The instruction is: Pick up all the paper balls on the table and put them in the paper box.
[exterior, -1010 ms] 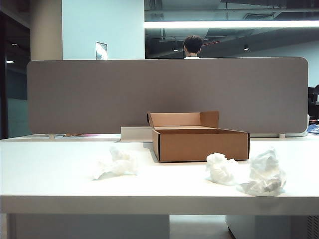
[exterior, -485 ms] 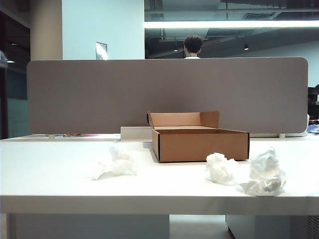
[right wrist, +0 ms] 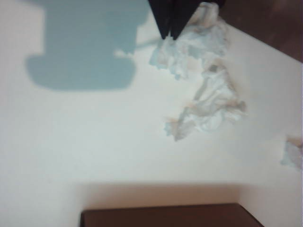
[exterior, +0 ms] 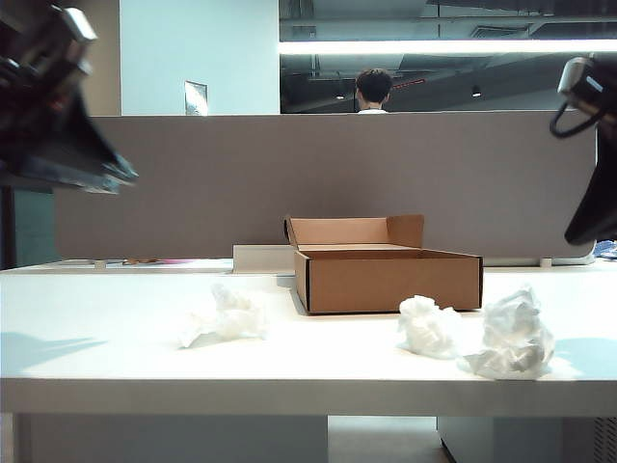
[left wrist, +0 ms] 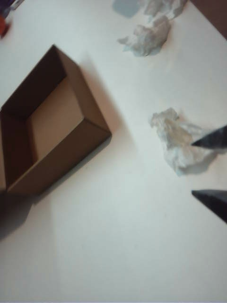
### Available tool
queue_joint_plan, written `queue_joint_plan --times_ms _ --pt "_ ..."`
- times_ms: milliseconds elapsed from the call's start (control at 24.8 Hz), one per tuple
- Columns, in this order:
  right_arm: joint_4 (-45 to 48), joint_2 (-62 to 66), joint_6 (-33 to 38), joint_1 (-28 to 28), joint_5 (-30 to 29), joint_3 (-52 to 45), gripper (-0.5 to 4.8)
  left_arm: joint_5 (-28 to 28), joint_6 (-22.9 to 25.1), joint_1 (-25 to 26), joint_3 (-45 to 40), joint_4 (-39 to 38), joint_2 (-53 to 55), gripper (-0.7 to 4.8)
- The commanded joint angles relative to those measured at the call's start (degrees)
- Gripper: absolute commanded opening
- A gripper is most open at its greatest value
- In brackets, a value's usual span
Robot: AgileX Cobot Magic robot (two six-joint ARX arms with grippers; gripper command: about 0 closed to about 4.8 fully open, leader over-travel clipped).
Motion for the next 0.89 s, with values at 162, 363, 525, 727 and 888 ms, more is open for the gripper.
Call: queue_joint_plan --times_ms 162,363,525,727,888 --pt "1.5 2.5 -0.3 1.3 -0.4 0.3 0.05 -2.7 5.3 -6.1 0.2 6.8 8.1 0.9" --pt "1.5 3.2 -0.2 3.2 -1.6 0.3 2.67 -3.2 5.3 -6.8 1.2 7.2 13.4 2.51" --pt "2.1 3.3 -0.3 6.8 -1.3 0.3 3.7 -3.3 5.3 -7.1 2.2 9.6 17.6 4.67" --pt "4.2 5.1 0.2 8.1 0.4 0.3 3.69 -3.3 5.3 -7.8 3.6 11.9 20.5 4.67" --pt "4.3 8.0 0.4 8.2 0.3 0.3 3.69 -3.8 5.3 -9.2 5.4 12.3 22.6 4.67"
